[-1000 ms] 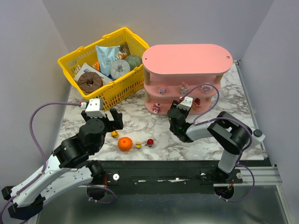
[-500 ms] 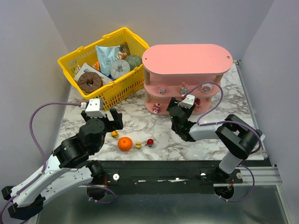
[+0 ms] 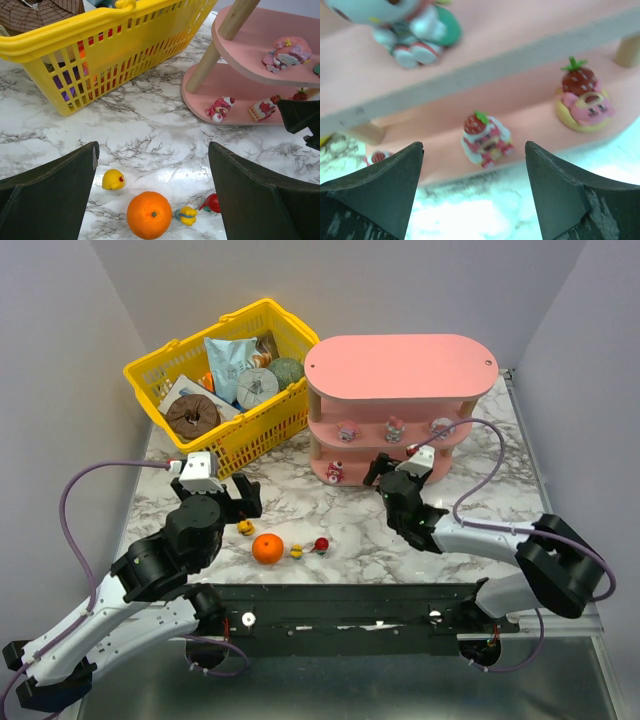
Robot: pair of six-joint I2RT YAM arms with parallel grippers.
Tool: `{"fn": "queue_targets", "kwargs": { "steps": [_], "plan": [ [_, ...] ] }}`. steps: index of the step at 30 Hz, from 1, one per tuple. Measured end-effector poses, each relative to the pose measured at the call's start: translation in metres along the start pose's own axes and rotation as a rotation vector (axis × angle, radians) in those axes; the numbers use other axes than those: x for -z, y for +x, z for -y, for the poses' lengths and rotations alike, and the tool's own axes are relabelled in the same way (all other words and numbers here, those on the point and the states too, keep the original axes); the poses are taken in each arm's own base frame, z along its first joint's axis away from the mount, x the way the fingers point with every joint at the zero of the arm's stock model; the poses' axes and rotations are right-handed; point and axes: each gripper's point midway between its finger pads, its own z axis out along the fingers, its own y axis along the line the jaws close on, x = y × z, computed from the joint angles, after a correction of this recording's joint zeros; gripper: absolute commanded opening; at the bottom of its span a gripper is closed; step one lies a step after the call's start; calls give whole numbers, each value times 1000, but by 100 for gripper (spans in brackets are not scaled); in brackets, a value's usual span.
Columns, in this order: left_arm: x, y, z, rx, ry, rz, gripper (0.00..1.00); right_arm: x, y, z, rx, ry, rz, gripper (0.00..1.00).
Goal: Place and organize the plastic toys onto the shelf
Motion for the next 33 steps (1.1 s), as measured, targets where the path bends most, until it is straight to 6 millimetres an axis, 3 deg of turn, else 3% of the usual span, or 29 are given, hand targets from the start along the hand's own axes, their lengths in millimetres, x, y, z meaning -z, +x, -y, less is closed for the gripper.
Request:
{"fn": "queue_targets", "kwargs": {
  "steps": [4, 12, 18, 28, 33],
  "plan": [
    [0, 0, 0, 2, 1, 2, 99, 14, 1, 11, -21, -11, -39, 86],
    [2, -2, -1, 10, 7, 9, 99, 45, -1, 14, -24, -86, -183, 91],
    [4, -4, -1, 17, 14, 14, 99, 82, 1, -8, 5, -338, -284, 90],
    [4, -3, 0, 14, 21, 10, 99, 140, 87, -57, 227, -619, -483, 90],
    [4, -2, 0, 12, 22, 7, 99, 156, 111, -71, 235, -650, -513, 87]
  ]
}}
